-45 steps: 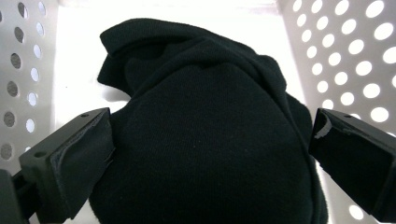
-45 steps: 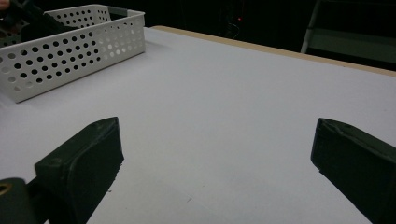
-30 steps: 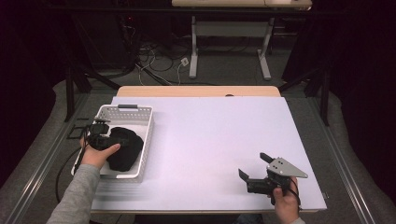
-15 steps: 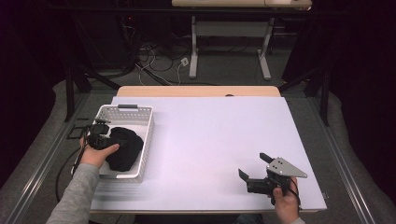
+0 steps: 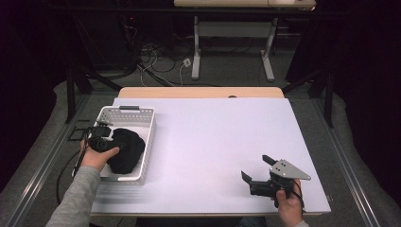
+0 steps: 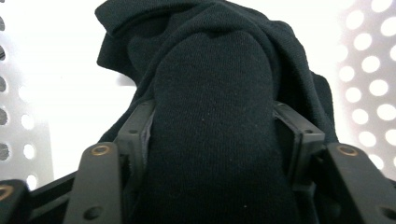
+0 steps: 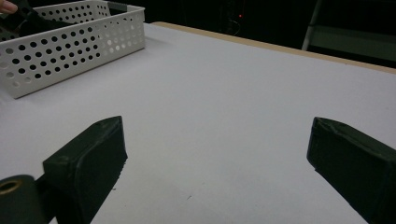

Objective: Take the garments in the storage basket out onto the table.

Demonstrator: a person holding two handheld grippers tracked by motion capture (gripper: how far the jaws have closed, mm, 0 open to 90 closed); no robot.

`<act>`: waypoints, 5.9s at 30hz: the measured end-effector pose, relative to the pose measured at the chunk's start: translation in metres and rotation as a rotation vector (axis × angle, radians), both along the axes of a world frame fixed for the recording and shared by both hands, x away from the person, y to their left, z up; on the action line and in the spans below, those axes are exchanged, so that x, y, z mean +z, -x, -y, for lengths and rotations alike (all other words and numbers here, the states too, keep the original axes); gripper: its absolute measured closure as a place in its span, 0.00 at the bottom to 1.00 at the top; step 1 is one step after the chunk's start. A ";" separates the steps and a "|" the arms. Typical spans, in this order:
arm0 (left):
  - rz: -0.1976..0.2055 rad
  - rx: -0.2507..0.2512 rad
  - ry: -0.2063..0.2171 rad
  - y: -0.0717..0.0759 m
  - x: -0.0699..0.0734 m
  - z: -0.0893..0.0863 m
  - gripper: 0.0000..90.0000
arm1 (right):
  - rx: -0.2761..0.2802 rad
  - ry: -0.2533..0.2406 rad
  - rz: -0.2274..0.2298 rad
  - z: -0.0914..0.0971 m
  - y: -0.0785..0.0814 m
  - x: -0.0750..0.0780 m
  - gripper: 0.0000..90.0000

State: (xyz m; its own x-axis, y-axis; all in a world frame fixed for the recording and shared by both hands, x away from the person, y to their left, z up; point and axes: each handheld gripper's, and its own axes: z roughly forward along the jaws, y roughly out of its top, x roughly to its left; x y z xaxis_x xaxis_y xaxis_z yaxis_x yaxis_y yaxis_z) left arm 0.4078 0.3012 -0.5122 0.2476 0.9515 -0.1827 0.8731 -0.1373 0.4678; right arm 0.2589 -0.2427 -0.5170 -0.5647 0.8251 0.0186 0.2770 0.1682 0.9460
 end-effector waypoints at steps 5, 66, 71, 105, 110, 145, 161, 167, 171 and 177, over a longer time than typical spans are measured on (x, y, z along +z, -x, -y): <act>0.003 -0.011 0.001 0.000 0.000 -0.001 0.52 | 0.002 0.000 0.000 0.000 0.000 0.000 0.05; 0.270 0.062 0.119 0.029 0.038 -0.012 0.60 | 0.002 0.009 -0.007 0.000 0.000 0.000 0.06; 0.310 0.073 0.133 0.034 0.043 -0.013 0.60 | 0.002 0.007 -0.006 0.000 0.000 0.000 0.06; 0.519 0.113 0.218 0.070 0.077 -0.008 0.60 | -0.003 -0.002 -0.010 -0.001 0.000 -0.001 0.06; 0.534 0.103 0.232 0.075 0.081 -0.005 0.60 | -0.004 0.001 -0.008 0.000 0.000 0.000 0.06; 0.648 0.016 0.306 0.098 0.097 0.028 0.60 | 0.001 0.010 -0.003 0.000 0.001 0.000 0.06; 0.670 -0.052 0.322 0.103 0.100 0.053 0.60 | -0.002 0.004 0.002 0.000 0.001 0.000 0.06; 0.673 -0.081 0.331 0.102 0.100 0.066 0.60 | -0.006 0.001 0.004 0.000 0.001 0.000 0.06; 0.673 -0.103 0.341 0.101 0.100 0.076 0.60 | -0.001 0.005 0.006 0.001 0.001 0.001 0.06; 0.676 -0.127 0.347 0.099 0.100 0.088 0.60 | -0.004 0.004 0.004 0.002 0.001 0.001 0.06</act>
